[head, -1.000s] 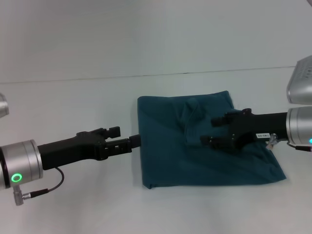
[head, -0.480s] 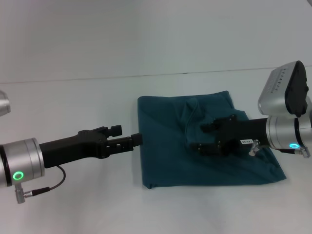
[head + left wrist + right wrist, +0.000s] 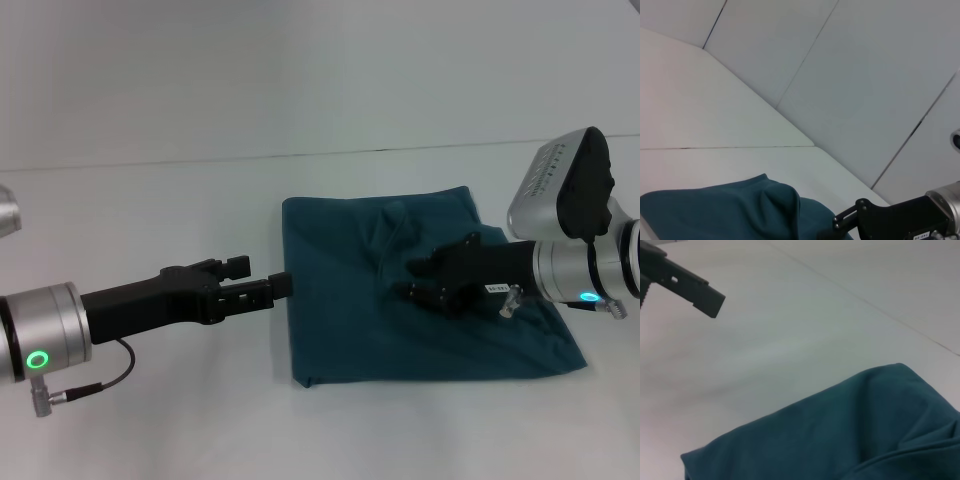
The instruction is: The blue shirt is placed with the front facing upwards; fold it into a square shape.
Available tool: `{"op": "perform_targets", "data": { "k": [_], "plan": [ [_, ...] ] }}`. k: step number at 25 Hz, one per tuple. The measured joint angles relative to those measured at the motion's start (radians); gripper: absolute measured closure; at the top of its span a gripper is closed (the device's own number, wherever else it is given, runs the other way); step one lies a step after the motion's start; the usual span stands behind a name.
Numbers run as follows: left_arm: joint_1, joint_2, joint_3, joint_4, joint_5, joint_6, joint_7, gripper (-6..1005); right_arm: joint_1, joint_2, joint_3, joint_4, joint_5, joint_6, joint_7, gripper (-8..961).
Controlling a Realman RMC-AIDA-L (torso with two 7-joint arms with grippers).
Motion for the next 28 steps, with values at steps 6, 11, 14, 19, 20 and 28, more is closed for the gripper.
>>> {"op": "perform_targets", "data": {
  "k": [6,11,14,19,20,28],
  "plan": [
    [0.000,0.000,-0.003,0.000,0.000,0.001,0.001,65,0.005,-0.003,-0.022,0.001,-0.001,-0.004,0.001,606],
    [-0.003,0.000,-0.005,0.000,-0.006,0.001,0.006,66,-0.001,-0.003,-0.013,0.001,0.016,-0.002,0.006,803],
    [-0.004,0.000,-0.005,0.000,-0.016,0.001,0.006,66,-0.005,-0.006,0.008,0.001,0.043,0.011,0.019,936],
    [-0.005,0.000,-0.004,-0.001,-0.023,0.000,0.007,66,0.002,-0.006,0.050,0.000,0.057,0.058,0.062,952],
    [-0.005,0.000,-0.004,-0.001,-0.024,-0.002,0.007,66,0.004,-0.006,0.052,0.000,0.059,0.079,0.083,951],
    [-0.016,0.001,-0.004,-0.013,-0.027,-0.022,0.007,67,0.015,-0.009,0.102,-0.012,0.066,0.192,0.191,945]
  ]
}}
